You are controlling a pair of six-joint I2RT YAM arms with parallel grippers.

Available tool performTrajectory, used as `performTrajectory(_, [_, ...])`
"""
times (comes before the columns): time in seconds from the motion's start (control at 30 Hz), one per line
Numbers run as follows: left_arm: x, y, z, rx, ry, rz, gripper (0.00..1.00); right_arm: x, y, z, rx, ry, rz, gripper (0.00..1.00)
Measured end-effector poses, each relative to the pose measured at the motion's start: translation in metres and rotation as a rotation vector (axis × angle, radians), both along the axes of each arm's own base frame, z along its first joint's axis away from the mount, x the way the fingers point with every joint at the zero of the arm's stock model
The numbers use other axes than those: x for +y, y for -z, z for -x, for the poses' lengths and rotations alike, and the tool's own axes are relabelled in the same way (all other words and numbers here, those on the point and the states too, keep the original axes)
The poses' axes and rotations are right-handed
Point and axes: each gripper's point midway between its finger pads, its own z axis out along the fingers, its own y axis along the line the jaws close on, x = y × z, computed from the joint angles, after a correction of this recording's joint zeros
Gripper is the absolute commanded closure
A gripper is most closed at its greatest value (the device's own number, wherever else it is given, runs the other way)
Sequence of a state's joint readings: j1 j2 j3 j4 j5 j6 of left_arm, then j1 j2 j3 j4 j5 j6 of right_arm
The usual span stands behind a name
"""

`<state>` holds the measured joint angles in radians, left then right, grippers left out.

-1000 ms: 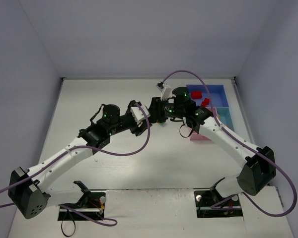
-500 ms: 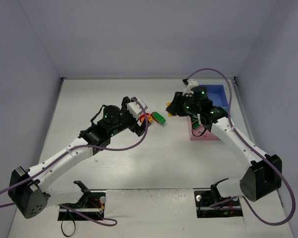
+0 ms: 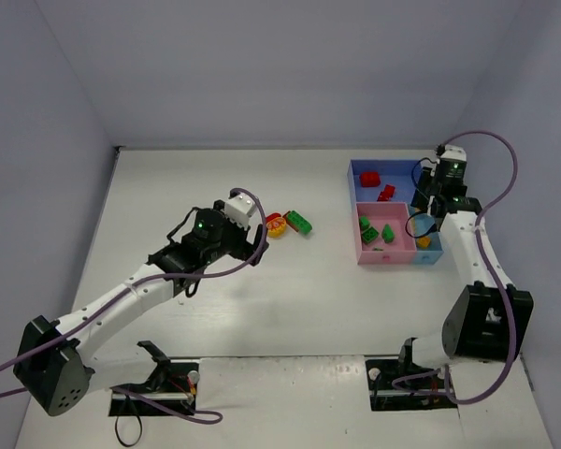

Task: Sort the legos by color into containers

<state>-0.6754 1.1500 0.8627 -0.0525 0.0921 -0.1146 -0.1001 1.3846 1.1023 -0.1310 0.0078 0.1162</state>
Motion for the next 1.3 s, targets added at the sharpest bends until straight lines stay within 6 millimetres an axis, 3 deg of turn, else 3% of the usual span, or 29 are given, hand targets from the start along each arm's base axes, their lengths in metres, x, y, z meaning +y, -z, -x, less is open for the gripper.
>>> performTrajectory(0.13, [0.012,0.018,0.0,0.077,-0.052,0.006,0.14,-0.039,0.025,0.003,0.099,0.04,0.118,0.96])
performTrajectory(0.3, [0.01,0.021,0.004,0.108,-0.049,0.031,0.14,-0.062,0.05,0.006,0.2,0.015,0.215,0.88])
performTrajectory(0.53, [0.008,0.025,0.006,0.132,-0.042,0.035,0.14,-0.067,0.057,0.0,0.224,-0.059,0.288,0.78])
performTrajectory(0.67, [0.009,0.034,0.008,0.16,-0.042,0.015,0.14,-0.065,0.06,-0.002,0.217,-0.081,0.286,0.58])
performTrajectory(0.77, [0.009,0.041,0.008,0.182,-0.043,-0.002,0.14,-0.061,0.067,0.001,0.226,-0.094,0.269,0.49])
performTrajectory(0.93, [0.006,0.044,0.005,0.202,-0.044,-0.018,0.14,-0.055,0.071,0.002,0.222,-0.095,0.233,0.43])
performTrajectory(1.1, [0.004,0.037,0.001,0.194,-0.043,-0.015,0.14,-0.031,0.063,-0.004,0.171,-0.149,0.175,0.41])
performTrajectory(1.2, [0.002,0.037,-0.002,0.195,-0.044,-0.016,0.14,0.01,0.045,-0.01,0.105,-0.263,0.148,0.41])
performTrajectory(1.3, [0.003,0.04,-0.003,0.205,-0.048,-0.023,0.14,0.066,0.026,-0.012,0.032,-0.424,0.113,0.41])
